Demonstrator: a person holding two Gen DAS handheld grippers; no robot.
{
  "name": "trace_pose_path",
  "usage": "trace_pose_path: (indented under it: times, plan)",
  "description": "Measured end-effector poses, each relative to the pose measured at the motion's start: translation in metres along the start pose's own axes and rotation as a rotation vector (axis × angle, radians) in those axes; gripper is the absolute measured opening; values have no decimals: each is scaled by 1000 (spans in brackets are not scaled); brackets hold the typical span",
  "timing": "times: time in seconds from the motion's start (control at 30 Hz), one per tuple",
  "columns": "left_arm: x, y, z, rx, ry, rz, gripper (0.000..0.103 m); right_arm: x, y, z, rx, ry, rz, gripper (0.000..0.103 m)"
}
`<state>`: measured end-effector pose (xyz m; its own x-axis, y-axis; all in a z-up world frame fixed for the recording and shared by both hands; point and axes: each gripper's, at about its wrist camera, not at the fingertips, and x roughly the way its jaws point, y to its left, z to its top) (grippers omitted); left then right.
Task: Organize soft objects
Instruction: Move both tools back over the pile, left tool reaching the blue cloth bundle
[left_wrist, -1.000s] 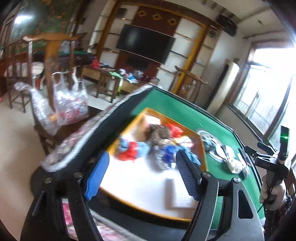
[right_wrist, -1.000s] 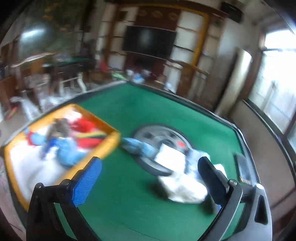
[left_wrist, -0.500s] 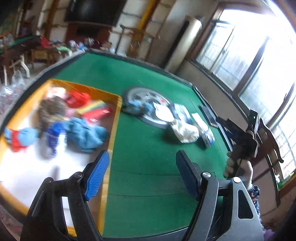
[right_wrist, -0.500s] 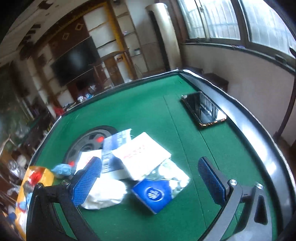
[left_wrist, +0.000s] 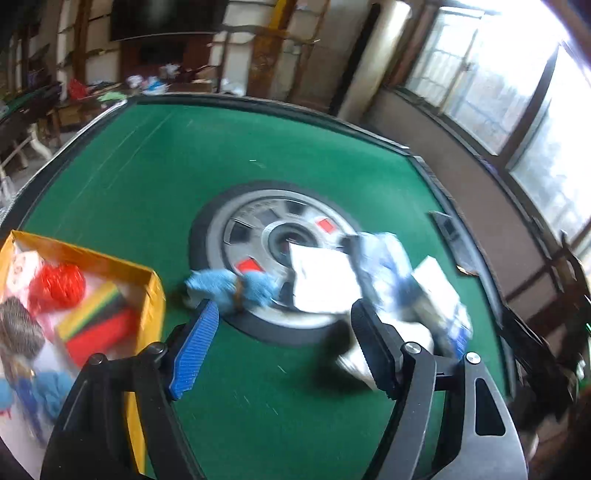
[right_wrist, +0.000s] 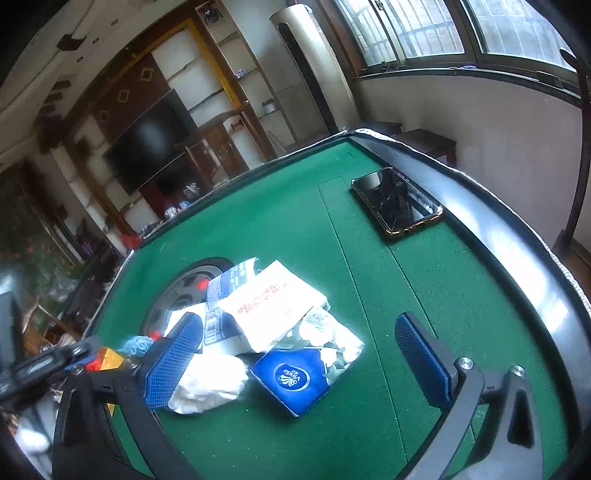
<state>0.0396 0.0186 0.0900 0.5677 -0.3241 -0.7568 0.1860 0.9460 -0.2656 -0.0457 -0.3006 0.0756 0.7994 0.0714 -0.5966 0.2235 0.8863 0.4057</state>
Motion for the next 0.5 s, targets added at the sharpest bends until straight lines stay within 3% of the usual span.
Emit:
trace_pose_path:
  times: [0.13, 0.33, 0.43, 0.47, 0.5]
  plan:
    - [42, 12, 17, -44, 75, 23, 74, 3, -2, 1, 20, 13, 17, 102]
    - [84, 9, 28, 57, 89, 160, 74, 6, 3, 0, 6, 19, 15, 102]
    - [102, 12, 22, 45, 164, 163, 74, 8, 4, -1, 2, 27, 11, 102]
    - [102, 8, 19, 80, 160, 183, 73, 9, 5, -1, 0, 30, 11, 102]
    - [102, 2, 16, 112, 172, 181, 62, 10, 5, -2, -3, 34, 13, 102]
